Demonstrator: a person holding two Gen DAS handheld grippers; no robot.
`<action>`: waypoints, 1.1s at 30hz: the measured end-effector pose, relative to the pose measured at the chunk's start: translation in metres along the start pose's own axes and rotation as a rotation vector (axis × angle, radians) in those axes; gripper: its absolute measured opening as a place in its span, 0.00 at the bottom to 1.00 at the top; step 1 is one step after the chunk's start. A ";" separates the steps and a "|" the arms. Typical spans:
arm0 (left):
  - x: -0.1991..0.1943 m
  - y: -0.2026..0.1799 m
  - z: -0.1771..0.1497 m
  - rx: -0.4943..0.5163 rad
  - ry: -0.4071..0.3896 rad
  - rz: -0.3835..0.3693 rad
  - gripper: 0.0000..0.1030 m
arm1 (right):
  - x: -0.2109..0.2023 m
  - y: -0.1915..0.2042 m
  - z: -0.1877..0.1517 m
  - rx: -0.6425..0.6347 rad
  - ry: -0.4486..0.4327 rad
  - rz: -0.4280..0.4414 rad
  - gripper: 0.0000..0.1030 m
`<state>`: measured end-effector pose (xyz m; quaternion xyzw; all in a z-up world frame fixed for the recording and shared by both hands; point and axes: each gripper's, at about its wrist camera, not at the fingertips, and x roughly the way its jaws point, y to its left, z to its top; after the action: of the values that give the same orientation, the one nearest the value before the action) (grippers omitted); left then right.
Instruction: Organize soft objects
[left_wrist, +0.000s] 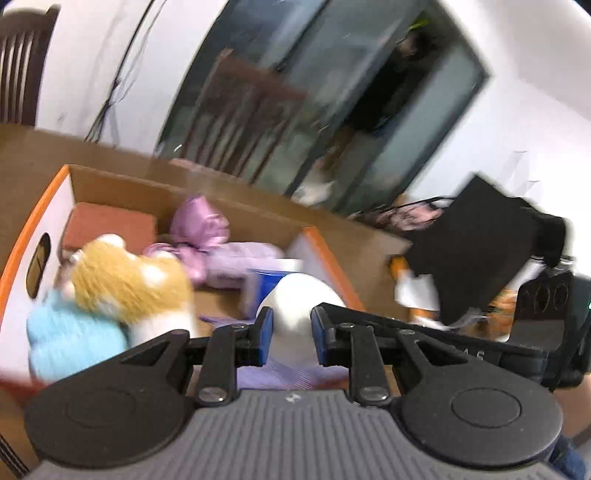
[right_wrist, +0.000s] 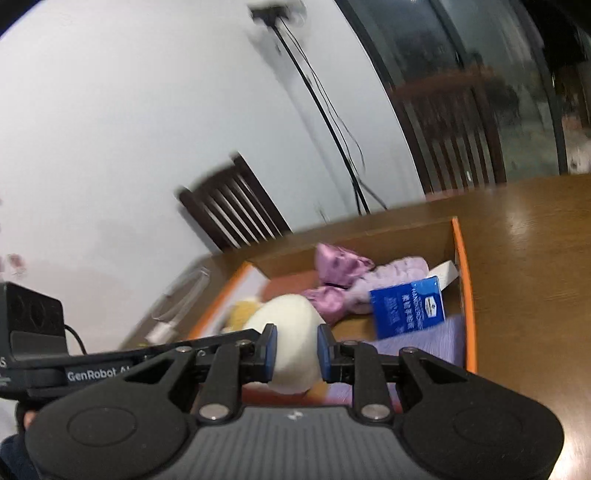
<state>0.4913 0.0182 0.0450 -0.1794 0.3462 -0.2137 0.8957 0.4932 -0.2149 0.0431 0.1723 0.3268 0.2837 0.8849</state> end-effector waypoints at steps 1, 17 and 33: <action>0.010 0.005 0.006 0.011 0.008 0.023 0.22 | 0.019 -0.009 0.009 0.022 0.039 0.000 0.22; 0.065 0.011 -0.017 0.420 -0.007 0.232 0.20 | 0.136 -0.037 0.038 -0.036 0.329 -0.071 0.25; -0.065 -0.017 0.000 0.312 -0.147 0.305 0.80 | 0.036 0.010 0.043 -0.122 0.157 -0.164 0.63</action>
<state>0.4432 0.0367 0.0887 0.0008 0.2660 -0.1131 0.9573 0.5411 -0.1899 0.0623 0.0681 0.3904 0.2423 0.8856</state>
